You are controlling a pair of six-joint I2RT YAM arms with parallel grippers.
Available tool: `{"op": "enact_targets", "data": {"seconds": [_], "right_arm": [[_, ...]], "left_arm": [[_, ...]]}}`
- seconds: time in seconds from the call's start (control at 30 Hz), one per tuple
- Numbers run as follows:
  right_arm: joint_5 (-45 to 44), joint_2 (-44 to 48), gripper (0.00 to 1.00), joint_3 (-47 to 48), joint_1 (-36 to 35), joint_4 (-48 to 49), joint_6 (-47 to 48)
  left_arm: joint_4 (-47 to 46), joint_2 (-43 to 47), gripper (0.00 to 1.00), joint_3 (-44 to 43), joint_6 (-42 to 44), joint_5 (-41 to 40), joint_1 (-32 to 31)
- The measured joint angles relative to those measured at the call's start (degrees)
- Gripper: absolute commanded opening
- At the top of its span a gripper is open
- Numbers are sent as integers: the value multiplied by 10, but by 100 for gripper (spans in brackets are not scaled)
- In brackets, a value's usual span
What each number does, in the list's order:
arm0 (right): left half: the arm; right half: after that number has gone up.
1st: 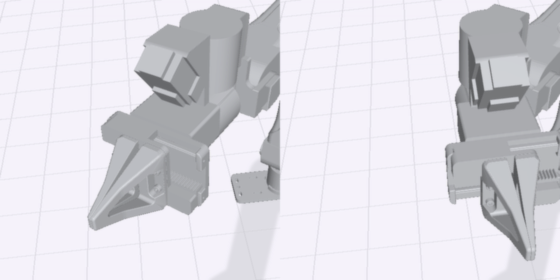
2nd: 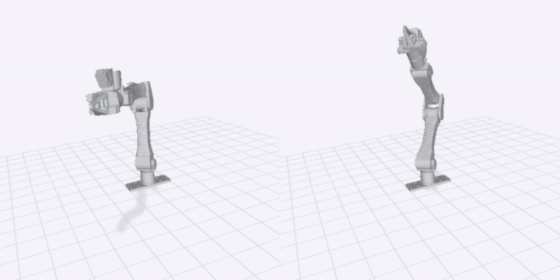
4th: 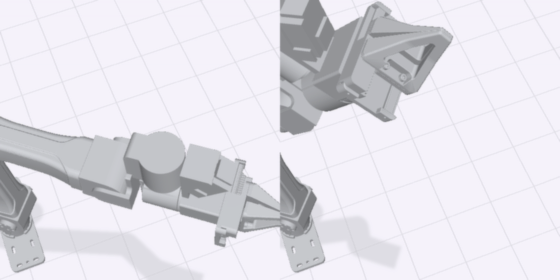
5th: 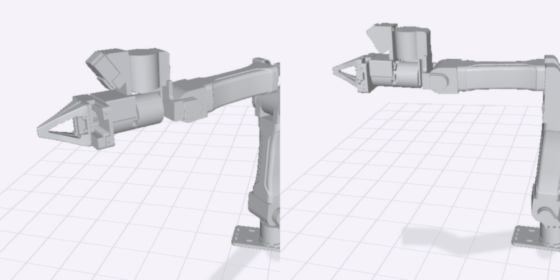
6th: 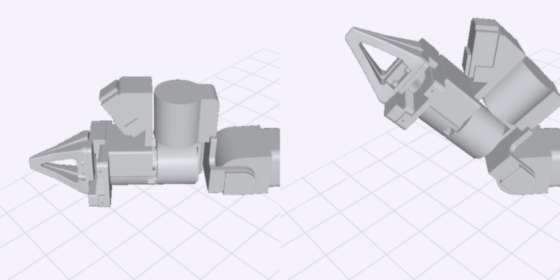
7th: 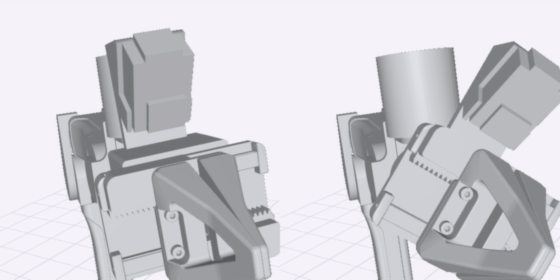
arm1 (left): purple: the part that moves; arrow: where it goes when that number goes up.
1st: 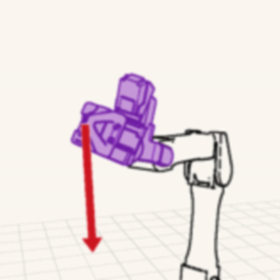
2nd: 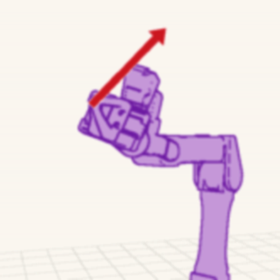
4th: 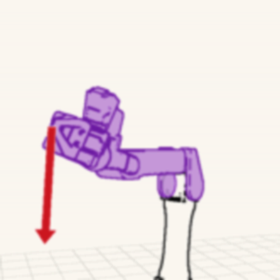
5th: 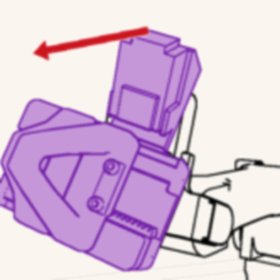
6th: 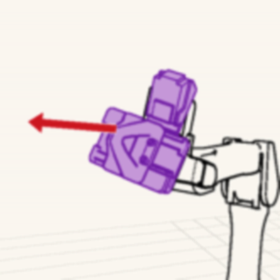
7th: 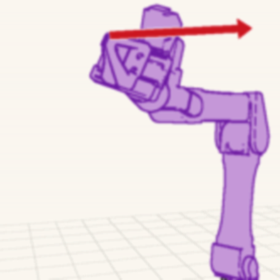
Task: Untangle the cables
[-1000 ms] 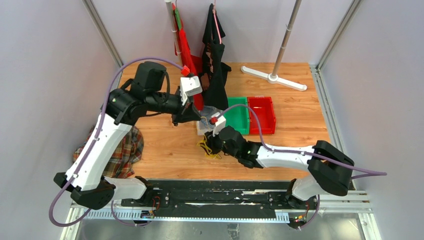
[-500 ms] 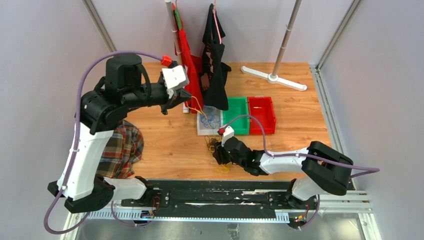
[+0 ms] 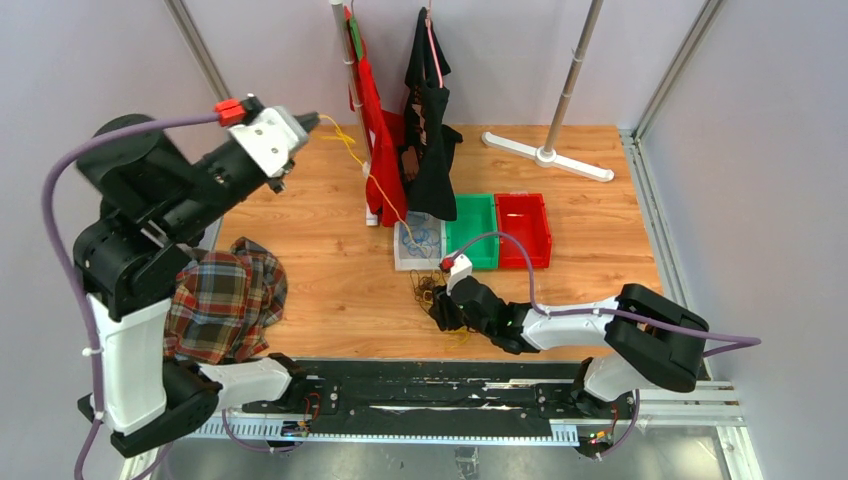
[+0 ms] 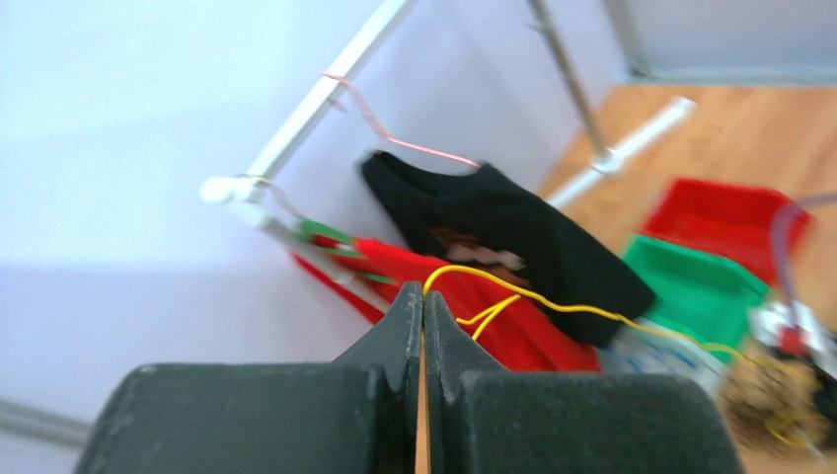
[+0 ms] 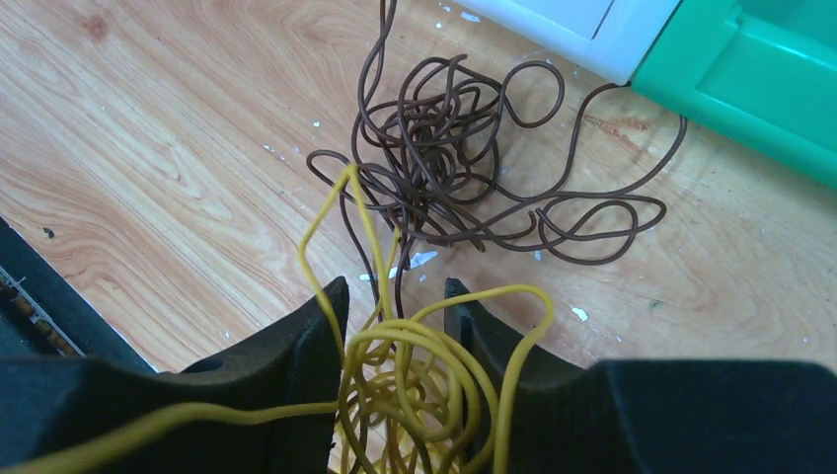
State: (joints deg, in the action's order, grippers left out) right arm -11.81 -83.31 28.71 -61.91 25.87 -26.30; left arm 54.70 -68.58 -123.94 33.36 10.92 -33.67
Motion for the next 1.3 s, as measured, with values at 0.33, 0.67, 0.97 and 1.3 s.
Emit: {"op": "enact_targets", "data": {"seconds": [0.33, 0.67, 0.97, 1.3], "right_arm": [[0, 11, 42, -5, 0, 0, -9], [0, 25, 42, -17, 0, 0, -14], [-3, 40, 43, -23, 0, -5, -14], [-5, 70, 45, -29, 0, -23, -13]], "left_arm": [[-340, 83, 0, 119, 30, -185, -1], [-594, 56, 0, 60, 25, -280, -2], [-676, 39, 1, 9, 40, -299, -2], [-567, 148, 0, 245, 2, -244, -2]]}}
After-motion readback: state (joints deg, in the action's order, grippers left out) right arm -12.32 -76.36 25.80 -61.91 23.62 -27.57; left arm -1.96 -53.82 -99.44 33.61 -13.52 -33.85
